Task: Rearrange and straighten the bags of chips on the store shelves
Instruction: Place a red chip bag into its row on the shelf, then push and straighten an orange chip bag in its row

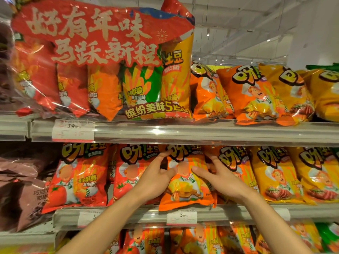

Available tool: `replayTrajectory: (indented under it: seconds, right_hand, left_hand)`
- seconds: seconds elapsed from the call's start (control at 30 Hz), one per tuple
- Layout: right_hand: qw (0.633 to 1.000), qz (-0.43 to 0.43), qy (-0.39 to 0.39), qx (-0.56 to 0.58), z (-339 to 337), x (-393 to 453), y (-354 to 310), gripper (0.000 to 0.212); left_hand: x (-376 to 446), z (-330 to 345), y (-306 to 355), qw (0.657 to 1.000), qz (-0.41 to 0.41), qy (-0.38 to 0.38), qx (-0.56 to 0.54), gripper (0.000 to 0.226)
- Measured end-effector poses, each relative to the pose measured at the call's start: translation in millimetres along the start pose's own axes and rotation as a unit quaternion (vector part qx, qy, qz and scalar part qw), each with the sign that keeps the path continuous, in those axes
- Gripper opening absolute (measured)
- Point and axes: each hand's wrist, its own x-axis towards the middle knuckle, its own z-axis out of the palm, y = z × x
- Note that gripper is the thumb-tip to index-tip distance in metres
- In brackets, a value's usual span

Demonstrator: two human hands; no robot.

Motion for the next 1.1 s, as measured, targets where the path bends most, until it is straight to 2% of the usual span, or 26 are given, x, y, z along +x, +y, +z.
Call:
replayTrajectory:
  seconds: [0.2, 0.37, 0.47, 0.57, 0.67, 0.93, 1.0, 1.07, 1.1]
  right_hand:
    - [0.998, -0.034, 0.003, 0.051, 9.4, -3.8, 4.1, 0.093]
    - [0.997, -0.058, -0.011, 0.058, 5.9, -7.1, 10.6, 0.084]
    - [0.996, -0.080, -0.022, 0.043, 3.6, -7.3, 18.5, 0.083]
    - [0.994, -0.094, -0.026, 0.055, 2.0, -11.8, 17.9, 0.069]
    - [0.993, -0.100, -0.029, 0.064, 0.7, -15.0, 16.9, 0.063]
    - [0.993, -0.101, -0.014, 0.066, 5.0, -7.6, 12.9, 0.075]
    - [0.992, -0.101, 0.004, 0.073, 5.3, -5.0, 11.0, 0.078]
    - [0.993, -0.096, 0.041, 0.058, 4.3, -3.9, 9.2, 0.079]
    - [0.993, -0.091, 0.060, 0.043, 4.0, -3.1, 9.2, 0.078]
  left_hand:
    - [-3.6, -11.8, -5.7, 0.999, 0.019, -0.032, 0.019, 0.064]
    - [-6.6, -12.2, 2.4, 0.997, 0.009, -0.076, -0.017, 0.075]
    - [-5.9, -7.4, -1.1, 0.997, 0.013, -0.052, -0.049, 0.080]
    - [-4.2, -5.9, -4.8, 0.995, 0.014, -0.066, -0.068, 0.086]
    - [-2.6, -7.0, -8.2, 0.998, 0.017, -0.048, -0.036, 0.098]
    - [0.8, -18.2, -10.1, 0.999, 0.032, -0.017, 0.010, 0.125]
    - [-5.1, -22.6, -5.1, 0.998, 0.043, 0.004, 0.036, 0.118]
    - [-14.1, -28.9, -5.2, 0.989, 0.066, 0.054, 0.117, 0.096]
    - [-17.8, -32.6, -9.2, 0.975, 0.093, 0.099, 0.178, 0.079]
